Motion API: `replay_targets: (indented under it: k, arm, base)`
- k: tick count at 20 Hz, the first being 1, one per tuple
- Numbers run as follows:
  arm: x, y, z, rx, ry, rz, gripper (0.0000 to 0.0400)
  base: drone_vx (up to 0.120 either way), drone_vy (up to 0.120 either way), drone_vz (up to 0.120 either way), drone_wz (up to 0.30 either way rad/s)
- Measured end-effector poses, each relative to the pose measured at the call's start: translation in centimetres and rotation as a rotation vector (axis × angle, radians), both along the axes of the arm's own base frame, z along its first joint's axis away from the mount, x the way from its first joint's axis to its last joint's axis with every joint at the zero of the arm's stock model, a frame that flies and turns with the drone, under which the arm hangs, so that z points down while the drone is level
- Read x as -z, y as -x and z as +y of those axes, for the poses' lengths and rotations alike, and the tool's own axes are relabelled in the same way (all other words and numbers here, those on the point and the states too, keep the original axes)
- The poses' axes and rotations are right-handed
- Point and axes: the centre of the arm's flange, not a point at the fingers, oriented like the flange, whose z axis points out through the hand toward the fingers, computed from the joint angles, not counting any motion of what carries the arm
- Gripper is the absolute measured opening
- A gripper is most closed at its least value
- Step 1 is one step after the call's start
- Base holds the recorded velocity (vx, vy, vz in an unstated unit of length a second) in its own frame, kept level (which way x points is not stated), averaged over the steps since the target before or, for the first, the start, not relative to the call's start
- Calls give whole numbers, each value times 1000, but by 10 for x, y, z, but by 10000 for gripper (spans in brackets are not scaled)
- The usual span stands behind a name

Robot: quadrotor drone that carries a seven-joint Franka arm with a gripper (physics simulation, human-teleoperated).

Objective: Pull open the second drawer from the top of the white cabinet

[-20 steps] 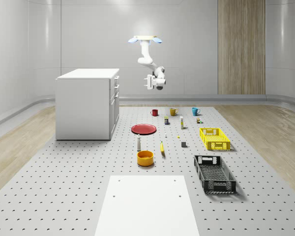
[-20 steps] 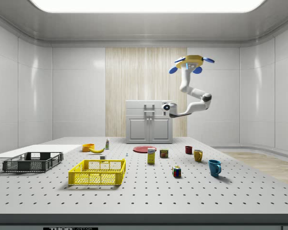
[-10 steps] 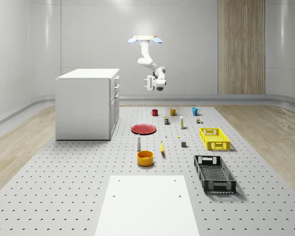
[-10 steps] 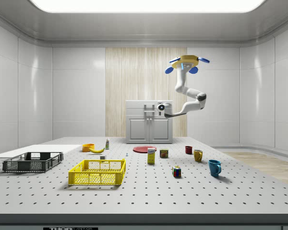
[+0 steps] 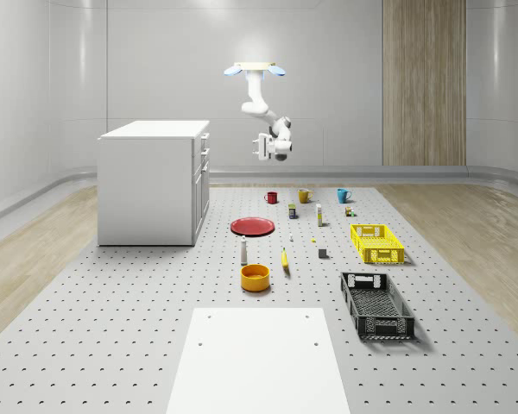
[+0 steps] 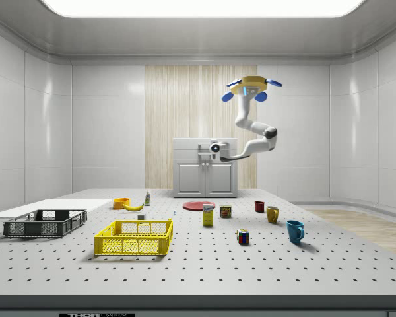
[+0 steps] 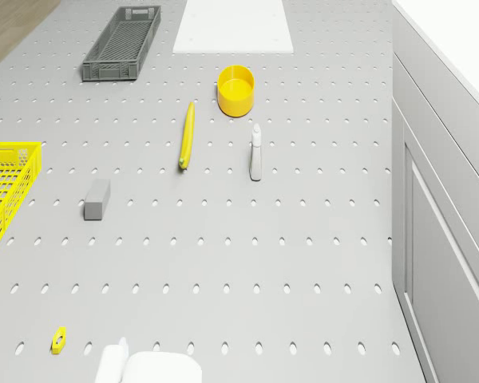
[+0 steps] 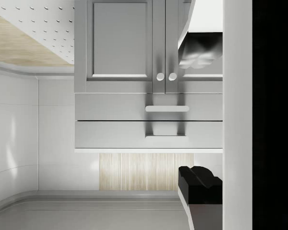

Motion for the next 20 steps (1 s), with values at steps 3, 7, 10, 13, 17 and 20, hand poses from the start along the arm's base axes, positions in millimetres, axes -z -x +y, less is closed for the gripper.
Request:
replay_targets:
  k: [3, 7, 10, 13, 17, 20]
  arm:
    - [0, 0, 10, 0, 0, 0, 300]
    - [0, 0, 28, 0, 0, 0, 300]
    - [0, 0, 43, 0, 0, 0, 300]
    - [0, 0, 59, 0, 0, 0, 300]
    - [0, 0, 81, 0, 0, 0, 300]
    - [0, 1, 98, 0, -1, 0, 300]
  base:
    - [0, 0, 0, 0]
    - [0, 0, 0, 0]
    - [0, 0, 0, 0]
    - [0, 0, 0, 0]
    - [0, 0, 0, 0]
    - [0, 0, 0, 0]
